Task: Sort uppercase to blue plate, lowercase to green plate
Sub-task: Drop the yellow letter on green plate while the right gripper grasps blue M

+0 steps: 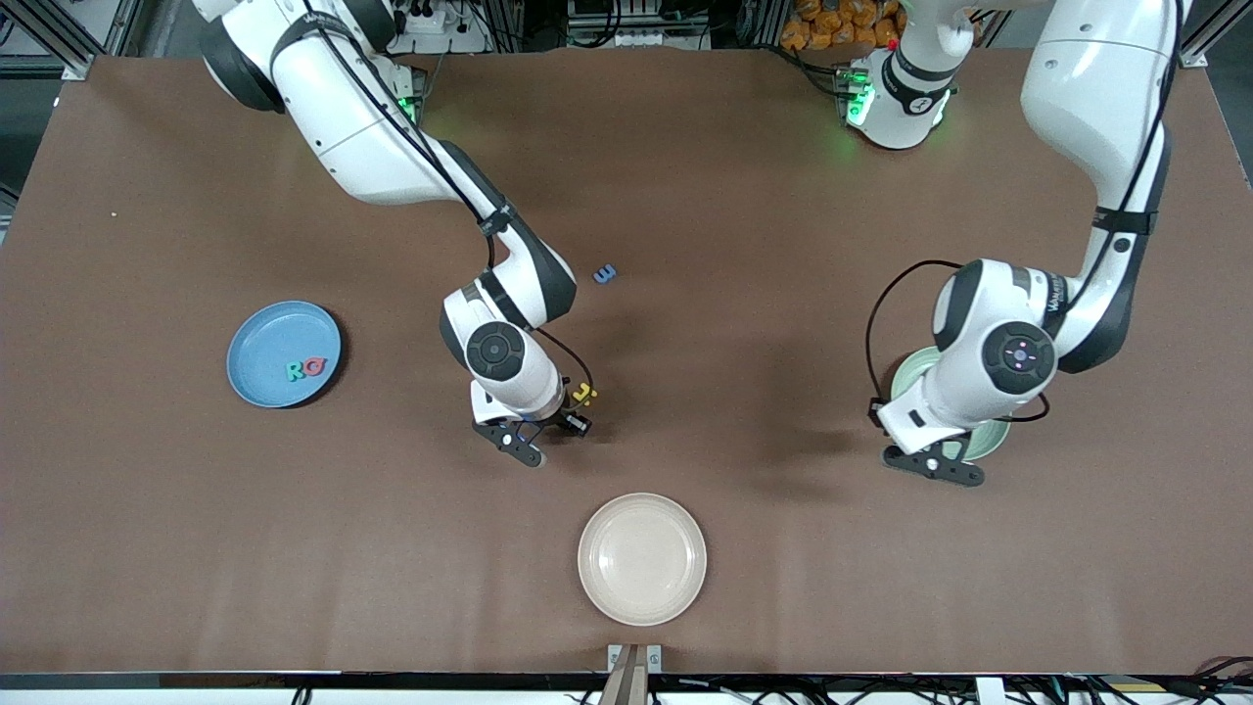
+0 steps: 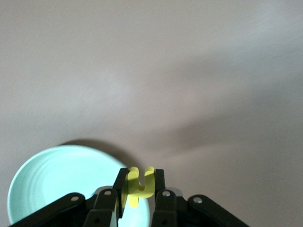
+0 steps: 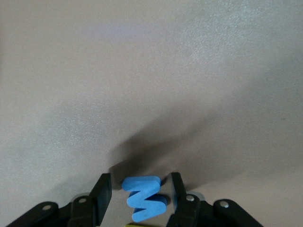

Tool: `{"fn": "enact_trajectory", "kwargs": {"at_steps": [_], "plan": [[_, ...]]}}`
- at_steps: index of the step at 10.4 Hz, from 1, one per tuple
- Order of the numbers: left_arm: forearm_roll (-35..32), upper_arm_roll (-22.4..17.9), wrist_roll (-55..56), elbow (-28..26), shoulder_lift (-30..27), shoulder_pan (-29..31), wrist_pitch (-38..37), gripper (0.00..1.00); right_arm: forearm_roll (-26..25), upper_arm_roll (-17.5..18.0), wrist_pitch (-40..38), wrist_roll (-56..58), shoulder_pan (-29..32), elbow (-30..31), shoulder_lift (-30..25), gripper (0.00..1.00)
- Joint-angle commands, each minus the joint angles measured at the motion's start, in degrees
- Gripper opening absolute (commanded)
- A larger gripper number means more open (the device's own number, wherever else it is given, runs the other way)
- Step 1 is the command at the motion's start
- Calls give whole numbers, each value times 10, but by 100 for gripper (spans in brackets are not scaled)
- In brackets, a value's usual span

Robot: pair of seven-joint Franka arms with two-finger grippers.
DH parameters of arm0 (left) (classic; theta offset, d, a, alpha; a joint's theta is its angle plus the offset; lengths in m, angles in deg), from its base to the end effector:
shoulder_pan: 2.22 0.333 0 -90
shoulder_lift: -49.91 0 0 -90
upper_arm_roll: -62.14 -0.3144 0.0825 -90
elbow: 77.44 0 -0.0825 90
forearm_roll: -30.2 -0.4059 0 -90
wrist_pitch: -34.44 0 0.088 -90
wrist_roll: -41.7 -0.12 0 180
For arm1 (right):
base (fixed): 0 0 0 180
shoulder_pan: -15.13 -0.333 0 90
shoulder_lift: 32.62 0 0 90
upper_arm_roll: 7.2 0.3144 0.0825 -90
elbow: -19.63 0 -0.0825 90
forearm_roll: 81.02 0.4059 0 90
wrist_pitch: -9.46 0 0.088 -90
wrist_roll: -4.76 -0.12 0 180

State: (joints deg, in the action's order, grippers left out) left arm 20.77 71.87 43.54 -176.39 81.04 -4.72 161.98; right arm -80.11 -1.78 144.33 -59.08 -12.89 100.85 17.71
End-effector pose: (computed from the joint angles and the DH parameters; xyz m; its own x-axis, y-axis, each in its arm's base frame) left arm 0.6680 -0.1292 0.2420 0.9656 -0.2577 -0.0341 -0.2590 -0.9650 -0.0405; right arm 0.6310 0.4025 0.1502 0.8379 -0.5436 -0.0499 -0.5458 -0.8330 -0.0903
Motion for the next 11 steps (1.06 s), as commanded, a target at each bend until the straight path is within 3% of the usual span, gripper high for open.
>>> {"fn": "enact_trajectory", "kwargs": {"at_steps": [1,3,4,5,8,11], "plan": [[2,6,-3,-54,-13,42,2,0,-6,7,-24,-1,3,-11,7,46],[3,1,0,-74,-13,54,3,0,-8,6,-24,0,3,-11,7,40],[4,1,6,-78,-12,59,3,26,-9,6,-24,1,3,-11,7,32],[5,2,10,-78,-12,59,3,99,-9,6,-24,1,3,-10,8,27],[26,22,32,-78,-26,41,-1,100,-9,6,-25,10,4,-10,7,21],[26,99,164,-72,-43,20,-14,100,-6,6,-48,53,17,-12,-1,19]]}}
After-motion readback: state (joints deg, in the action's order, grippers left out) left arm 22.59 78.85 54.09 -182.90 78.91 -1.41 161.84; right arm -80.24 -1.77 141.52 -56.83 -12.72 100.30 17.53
